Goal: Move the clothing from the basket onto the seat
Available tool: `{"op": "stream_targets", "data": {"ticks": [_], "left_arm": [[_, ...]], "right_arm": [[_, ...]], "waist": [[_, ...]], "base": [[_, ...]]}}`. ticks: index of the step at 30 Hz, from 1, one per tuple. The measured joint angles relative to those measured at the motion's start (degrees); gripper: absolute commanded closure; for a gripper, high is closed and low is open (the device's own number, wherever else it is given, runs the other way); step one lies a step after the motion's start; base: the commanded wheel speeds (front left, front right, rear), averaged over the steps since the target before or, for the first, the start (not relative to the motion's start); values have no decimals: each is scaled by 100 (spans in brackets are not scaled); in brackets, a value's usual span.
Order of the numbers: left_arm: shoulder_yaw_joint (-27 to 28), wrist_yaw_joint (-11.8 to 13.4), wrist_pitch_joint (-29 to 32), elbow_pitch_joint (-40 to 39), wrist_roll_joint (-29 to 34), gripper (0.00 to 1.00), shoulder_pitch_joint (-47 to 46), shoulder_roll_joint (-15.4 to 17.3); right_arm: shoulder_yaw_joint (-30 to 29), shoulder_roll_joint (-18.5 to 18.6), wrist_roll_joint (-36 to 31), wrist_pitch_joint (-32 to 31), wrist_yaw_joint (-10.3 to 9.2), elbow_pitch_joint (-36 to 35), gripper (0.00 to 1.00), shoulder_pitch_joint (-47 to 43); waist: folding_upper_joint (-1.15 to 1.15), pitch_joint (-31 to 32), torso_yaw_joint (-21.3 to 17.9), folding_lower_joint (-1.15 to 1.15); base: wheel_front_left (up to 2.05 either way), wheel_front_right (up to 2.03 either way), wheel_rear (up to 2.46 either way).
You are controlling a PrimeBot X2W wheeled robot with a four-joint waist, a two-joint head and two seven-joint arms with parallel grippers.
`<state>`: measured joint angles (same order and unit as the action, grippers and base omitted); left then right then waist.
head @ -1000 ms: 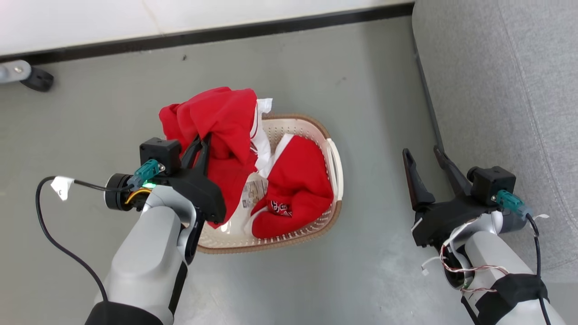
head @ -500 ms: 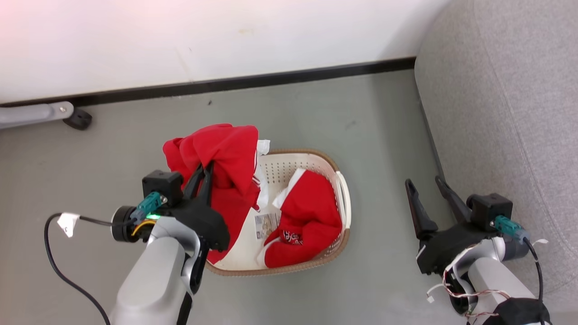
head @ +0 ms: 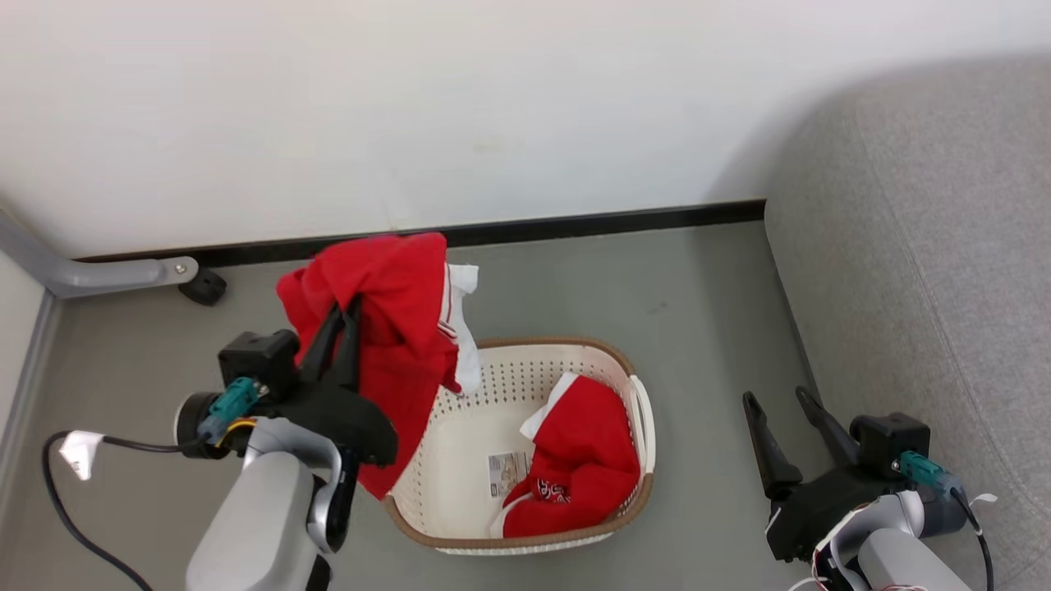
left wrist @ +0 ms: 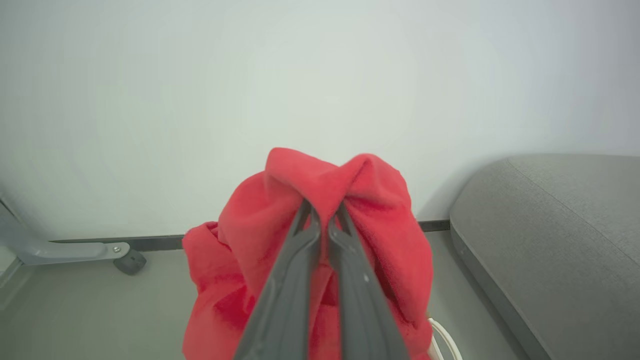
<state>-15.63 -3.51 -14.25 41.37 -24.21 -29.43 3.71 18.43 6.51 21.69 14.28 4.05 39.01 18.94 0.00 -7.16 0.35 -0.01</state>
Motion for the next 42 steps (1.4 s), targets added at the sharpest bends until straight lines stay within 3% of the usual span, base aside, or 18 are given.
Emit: {"op": "stream_targets", "data": {"ticks": [19, 42], "left_arm": [[353, -3, -4, -2036, 112, 100, 332, 686], [53, -3, 142, -4030, 112, 100, 801, 590]], "right_arm": [[30, -55, 0, 0, 49, -125, 0, -140], [27, -83, -13, 0, 49, -249, 0, -199]], "waist": [[0, 337, 143, 1], [1, 334, 127, 1]], "base": [[0, 0, 0], [0, 0, 0]]}}
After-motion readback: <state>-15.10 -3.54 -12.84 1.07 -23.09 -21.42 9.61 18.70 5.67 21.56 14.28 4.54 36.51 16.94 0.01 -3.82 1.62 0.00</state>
